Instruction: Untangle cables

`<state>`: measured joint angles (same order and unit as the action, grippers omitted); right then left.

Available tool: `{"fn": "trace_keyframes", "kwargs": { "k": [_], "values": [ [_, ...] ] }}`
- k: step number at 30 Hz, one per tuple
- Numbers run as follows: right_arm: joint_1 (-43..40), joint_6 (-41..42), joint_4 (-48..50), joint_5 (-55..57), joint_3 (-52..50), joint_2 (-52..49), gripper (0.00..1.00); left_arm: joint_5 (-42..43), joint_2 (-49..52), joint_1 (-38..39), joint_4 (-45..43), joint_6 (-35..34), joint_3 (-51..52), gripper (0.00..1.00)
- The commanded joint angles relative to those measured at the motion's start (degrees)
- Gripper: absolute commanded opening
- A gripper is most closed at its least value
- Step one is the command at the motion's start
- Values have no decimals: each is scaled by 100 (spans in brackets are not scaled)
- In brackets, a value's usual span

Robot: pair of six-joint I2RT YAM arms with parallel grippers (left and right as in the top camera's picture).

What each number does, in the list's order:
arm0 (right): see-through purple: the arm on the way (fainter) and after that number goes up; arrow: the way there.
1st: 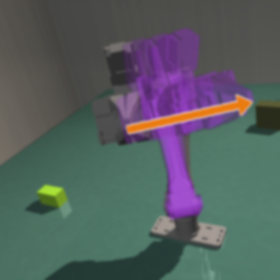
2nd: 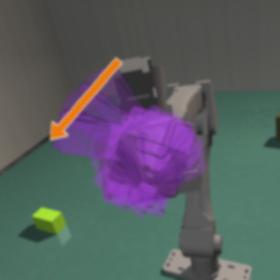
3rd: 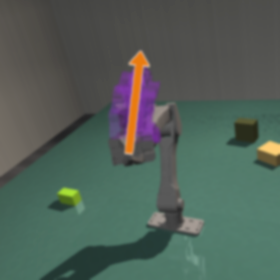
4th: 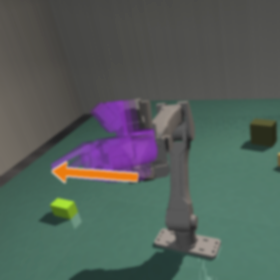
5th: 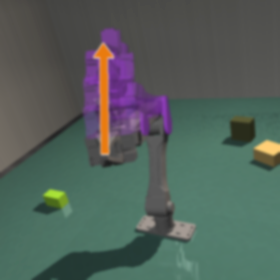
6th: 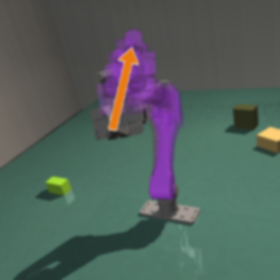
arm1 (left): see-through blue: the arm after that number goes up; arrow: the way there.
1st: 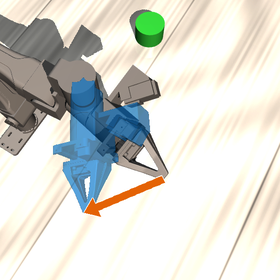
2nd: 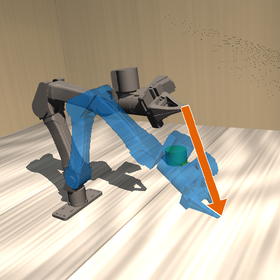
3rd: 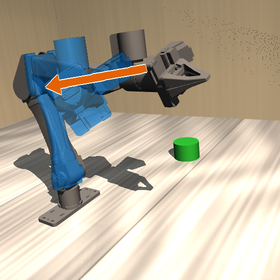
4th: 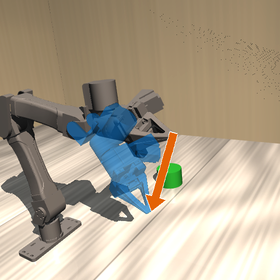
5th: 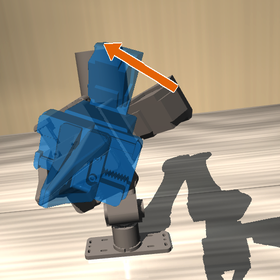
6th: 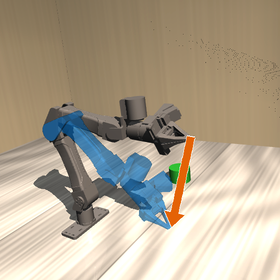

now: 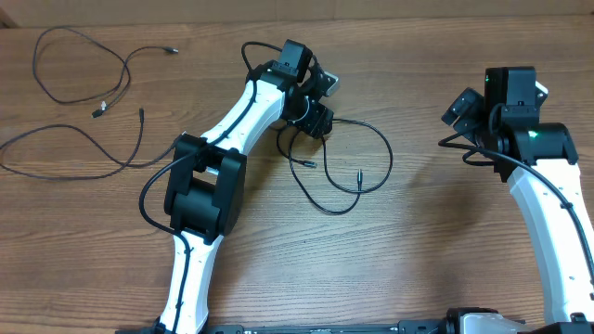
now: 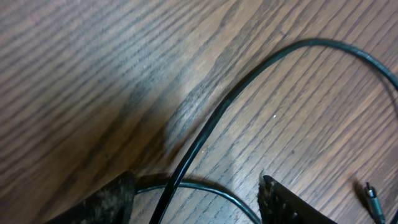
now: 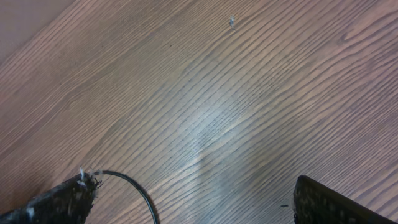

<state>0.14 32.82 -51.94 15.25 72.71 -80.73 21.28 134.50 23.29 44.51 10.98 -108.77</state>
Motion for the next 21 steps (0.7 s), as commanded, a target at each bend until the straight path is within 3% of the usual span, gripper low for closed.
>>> {"fn": "trace_keyframes", "kwargs": {
  "k": [1, 2, 3, 5, 7, 13, 18, 19, 21],
  "values": [
    [-7, 20, 20, 7, 48, 44, 100, 114, 24, 42, -90, 129, 195, 58],
    [-7, 20, 20, 7, 48, 44, 100, 116, 24, 42, -136, 127, 195, 51],
    [-7, 20, 20, 7, 48, 44, 100, 114, 22, 42, -232, 125, 192, 39],
    [-7, 17, 20, 7, 48, 44, 100, 114, 22, 42, -260, 116, 190, 27],
    [-7, 20, 20, 7, 48, 44, 100, 107, 7, 31, -229, 9, 151, 4],
    [-7, 20, 20, 7, 48, 44, 100, 131, -299, 17, 459, -723, -590, 4],
    [-7, 20, 20, 7, 48, 44, 100, 221, -990, -7, 1128, -750, -1451, 4],
    [-7, 20, 20, 7, 48, 44, 100, 208, -1082, -7, 1150, -654, -1484, 10],
    [-7, 20, 20, 7, 48, 44, 100, 203, -1130, 0, 1248, -389, -1482, 34]
  ]
}}
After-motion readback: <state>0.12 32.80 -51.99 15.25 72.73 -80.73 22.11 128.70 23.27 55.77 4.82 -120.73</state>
